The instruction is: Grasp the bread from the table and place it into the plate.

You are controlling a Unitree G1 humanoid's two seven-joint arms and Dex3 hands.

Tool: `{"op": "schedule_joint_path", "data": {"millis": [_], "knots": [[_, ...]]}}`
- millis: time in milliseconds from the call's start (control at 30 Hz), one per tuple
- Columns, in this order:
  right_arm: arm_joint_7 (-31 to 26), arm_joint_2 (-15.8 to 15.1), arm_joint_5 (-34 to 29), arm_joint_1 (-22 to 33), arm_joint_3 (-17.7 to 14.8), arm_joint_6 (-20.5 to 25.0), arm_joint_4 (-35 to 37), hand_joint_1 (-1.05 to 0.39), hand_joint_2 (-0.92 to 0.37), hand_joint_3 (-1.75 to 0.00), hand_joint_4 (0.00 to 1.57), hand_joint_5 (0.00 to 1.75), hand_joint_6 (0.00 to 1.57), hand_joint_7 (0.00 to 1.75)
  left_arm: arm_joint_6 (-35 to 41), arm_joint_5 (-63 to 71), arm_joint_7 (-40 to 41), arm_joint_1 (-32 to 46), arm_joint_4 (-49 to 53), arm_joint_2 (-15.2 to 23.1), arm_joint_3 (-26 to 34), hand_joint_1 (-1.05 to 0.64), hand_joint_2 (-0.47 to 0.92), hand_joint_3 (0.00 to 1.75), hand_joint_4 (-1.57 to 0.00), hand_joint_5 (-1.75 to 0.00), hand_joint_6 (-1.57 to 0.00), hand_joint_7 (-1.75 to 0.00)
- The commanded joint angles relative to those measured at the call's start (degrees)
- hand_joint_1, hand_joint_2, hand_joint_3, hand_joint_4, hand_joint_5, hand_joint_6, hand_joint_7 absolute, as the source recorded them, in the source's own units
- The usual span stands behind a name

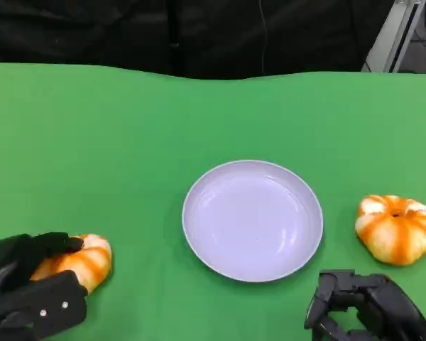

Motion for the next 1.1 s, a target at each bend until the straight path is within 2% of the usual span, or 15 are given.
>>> {"op": "schedule_joint_path", "data": {"millis": [33,67,133,300,333,367,400,533,567,600,633,700,1100], "knots": [[-0.2,-0.5,0.2,0.3,-0.4,-0.1,-0.4,-0.09,-0.67,-0.87,0.84,1.44,0.85,1.17,0.1,-0.4,-3.2,0.4,1.2,1.0,-1.6,-0.48,0.84,0.05,-0.49,-0.01,-0.56,0.00],[-0.2,-0.5,0.2,0.3,-0.4,0.0,-0.4,-0.09,-0.67,-0.87,0.84,1.44,0.85,1.17,0.2,-0.5,-3.6,0.4,1.2,1.1,-1.8,-0.35,0.83,0.05,-0.48,-0.01,-0.55,0.00],[0.0,-0.5,0.5,0.2,-0.4,0.0,-0.2,-0.09,-0.67,-0.88,0.84,1.44,0.85,1.17,0.3,-0.7,-3.8,0.5,1.2,1.2,-1.9,-0.29,0.84,0.04,-0.48,-0.01,-0.55,-0.01],[0.1,-0.4,0.8,0.2,-0.5,0.2,-0.1,-0.09,-0.66,-0.89,0.84,1.44,0.86,1.16,1.7,-0.7,-3.6,0.5,0.8,1.0,-2.3,-0.23,0.81,0.01,-0.51,-0.02,-0.58,-0.01],[0.1,-0.3,0.9,0.2,-0.5,0.1,-0.1,-0.09,-0.66,-0.89,0.84,1.44,0.86,1.16,2.5,-0.1,-3.2,0.5,0.4,1.0,-2.5,-0.21,0.80,0.01,-0.53,-0.02,-0.60,-0.02],[0.1,-0.3,1.0,0.1,-0.5,-0.1,0.0,-0.09,-0.66,-0.89,0.84,1.44,0.86,1.16,3.1,0.4,-2.8,0.5,0.1,1.0,-2.7,-0.21,0.80,0.00,-0.65,-0.09,-0.70,-0.03],[0.1,-0.2,1.0,0.1,-0.5,-0.1,0.0,-0.09,-0.66,-0.89,0.84,1.44,0.86,1.16,3.6,0.6,-2.6,0.6,-0.2,1.0,-2.9,-0.21,0.80,0.00,-0.68,-0.12,-0.73,-0.04],[-0.1,-0.3,0.7,0.2,-0.5,0.0,-0.3,-0.08,-0.66,-0.89,0.85,1.43,0.86,1.16,3.8,0.3,-2.9,0.6,-0.3,1.0,-3.0,-0.21,0.80,0.00,-0.71,-0.16,-0.78,-0.03],[-0.3,-0.4,0.4,0.3,-0.5,0.1,-0.5,-0.08,-0.66,-0.89,0.85,1.43,0.86,1.16,3.6,0.0,-3.1,0.5,-0.1,1.0,-3.0,-0.18,0.80,0.00,-0.68,-0.51,-0.85,-0.15],[-0.5,-0.4,0.2,0.4,-0.4,0.2,-0.7,-0.08,-0.65,-0.90,0.85,1.44,0.86,1.16,3.3,-0.2,-3.3,0.5,0.1,1.0,-3.0,-0.17,0.80,0.00,-0.54,-0.93,-0.80,-0.41],[-0.6,-0.4,0.1,0.4,-0.4,0.3,-0.8,-0.08,-0.65,-0.90,0.85,1.44,0.86,1.16,3.2,-0.3,-3.4,0.5,0.2,1.0,-3.0,-0.16,0.81,0.00,-0.49,-1.08,-0.74,-0.58],[-0.6,-0.5,0.1,0.5,-0.4,0.3,-0.8,-0.08,-0.65,-0.91,0.85,1.44,0.86,1.16,3.2,-0.4,-3.4,0.4,0.3,1.0,-3.0,-0.16,0.81,0.00,-0.45,-1.20,-0.68,-0.74],[-0.7,-0.5,0.1,0.5,-0.3,0.3,-0.8,-0.08,-0.64,-0.93,0.85,1.45,0.86,1.17,3.2,-0.6,-3.3,0.4,0.3,1.1,-3.3,-0.16,0.81,0.00,-0.44,-1.23,-0.64,-0.83]]}}
